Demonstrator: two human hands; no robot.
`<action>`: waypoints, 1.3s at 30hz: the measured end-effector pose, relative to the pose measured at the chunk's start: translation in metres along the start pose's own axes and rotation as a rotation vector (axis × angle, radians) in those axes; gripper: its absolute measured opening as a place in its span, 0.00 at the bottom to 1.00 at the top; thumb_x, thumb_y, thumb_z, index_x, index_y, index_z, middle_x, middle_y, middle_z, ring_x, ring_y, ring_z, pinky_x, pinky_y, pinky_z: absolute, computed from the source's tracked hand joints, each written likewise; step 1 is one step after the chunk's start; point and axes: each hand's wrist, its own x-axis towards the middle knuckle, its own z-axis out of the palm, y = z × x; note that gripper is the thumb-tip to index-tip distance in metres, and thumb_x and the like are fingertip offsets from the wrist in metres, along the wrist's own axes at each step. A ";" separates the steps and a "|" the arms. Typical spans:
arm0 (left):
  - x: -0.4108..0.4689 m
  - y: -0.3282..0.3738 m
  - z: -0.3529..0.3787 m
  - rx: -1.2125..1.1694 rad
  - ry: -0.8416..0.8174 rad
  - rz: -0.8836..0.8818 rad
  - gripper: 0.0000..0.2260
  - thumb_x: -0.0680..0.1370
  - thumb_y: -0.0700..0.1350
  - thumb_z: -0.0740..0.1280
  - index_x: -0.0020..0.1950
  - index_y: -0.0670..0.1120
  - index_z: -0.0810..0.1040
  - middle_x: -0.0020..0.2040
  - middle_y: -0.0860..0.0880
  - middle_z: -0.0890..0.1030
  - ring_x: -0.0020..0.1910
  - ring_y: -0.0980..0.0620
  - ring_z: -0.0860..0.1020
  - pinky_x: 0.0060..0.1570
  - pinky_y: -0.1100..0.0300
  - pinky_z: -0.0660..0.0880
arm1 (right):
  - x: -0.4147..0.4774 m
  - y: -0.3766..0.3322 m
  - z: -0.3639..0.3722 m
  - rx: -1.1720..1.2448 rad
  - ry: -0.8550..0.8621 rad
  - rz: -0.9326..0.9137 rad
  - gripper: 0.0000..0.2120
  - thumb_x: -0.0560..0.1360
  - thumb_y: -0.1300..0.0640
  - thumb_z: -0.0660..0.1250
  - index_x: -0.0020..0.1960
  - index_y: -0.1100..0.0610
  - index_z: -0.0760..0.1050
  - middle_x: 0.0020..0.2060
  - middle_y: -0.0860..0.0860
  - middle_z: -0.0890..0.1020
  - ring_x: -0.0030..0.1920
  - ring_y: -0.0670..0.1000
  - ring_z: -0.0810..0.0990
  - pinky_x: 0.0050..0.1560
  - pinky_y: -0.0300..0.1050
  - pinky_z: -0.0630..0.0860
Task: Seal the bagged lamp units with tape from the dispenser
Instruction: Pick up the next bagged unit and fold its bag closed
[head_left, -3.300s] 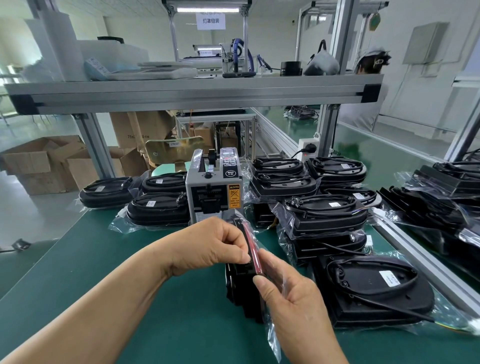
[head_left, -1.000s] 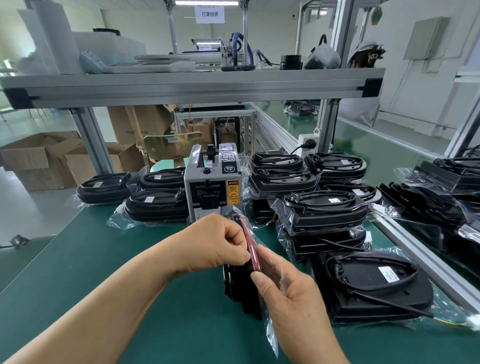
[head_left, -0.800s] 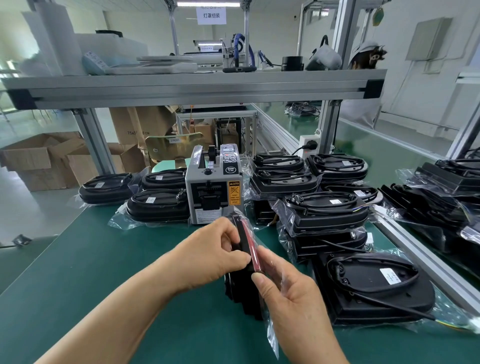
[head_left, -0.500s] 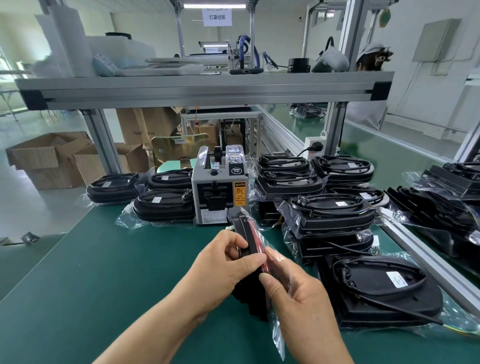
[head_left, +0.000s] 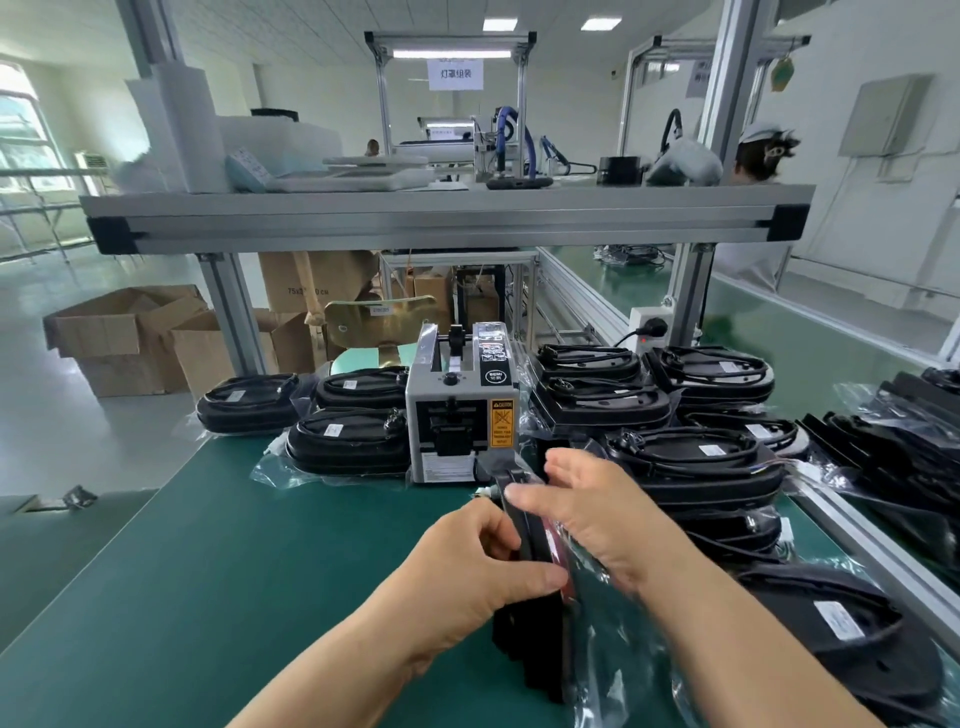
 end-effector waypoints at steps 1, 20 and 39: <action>0.002 0.002 -0.003 0.031 -0.029 0.001 0.22 0.57 0.61 0.78 0.41 0.50 0.76 0.29 0.60 0.74 0.29 0.61 0.70 0.33 0.67 0.68 | 0.010 0.003 0.004 -0.040 -0.018 0.005 0.26 0.69 0.52 0.77 0.65 0.50 0.73 0.59 0.47 0.76 0.62 0.49 0.74 0.66 0.46 0.70; 0.153 -0.005 -0.040 -0.867 0.586 -0.460 0.04 0.78 0.41 0.72 0.49 0.41 0.80 0.29 0.49 0.80 0.18 0.59 0.74 0.18 0.69 0.66 | 0.019 0.022 0.005 -0.298 0.129 -0.091 0.24 0.82 0.47 0.61 0.75 0.54 0.68 0.70 0.46 0.75 0.68 0.44 0.72 0.62 0.32 0.63; 0.078 0.023 -0.036 -0.094 -0.182 -0.057 0.08 0.74 0.42 0.73 0.35 0.49 0.81 0.27 0.53 0.73 0.25 0.58 0.66 0.27 0.67 0.64 | 0.015 0.024 0.006 -0.094 0.046 -0.094 0.13 0.81 0.50 0.61 0.52 0.35 0.82 0.47 0.35 0.85 0.50 0.35 0.81 0.57 0.39 0.75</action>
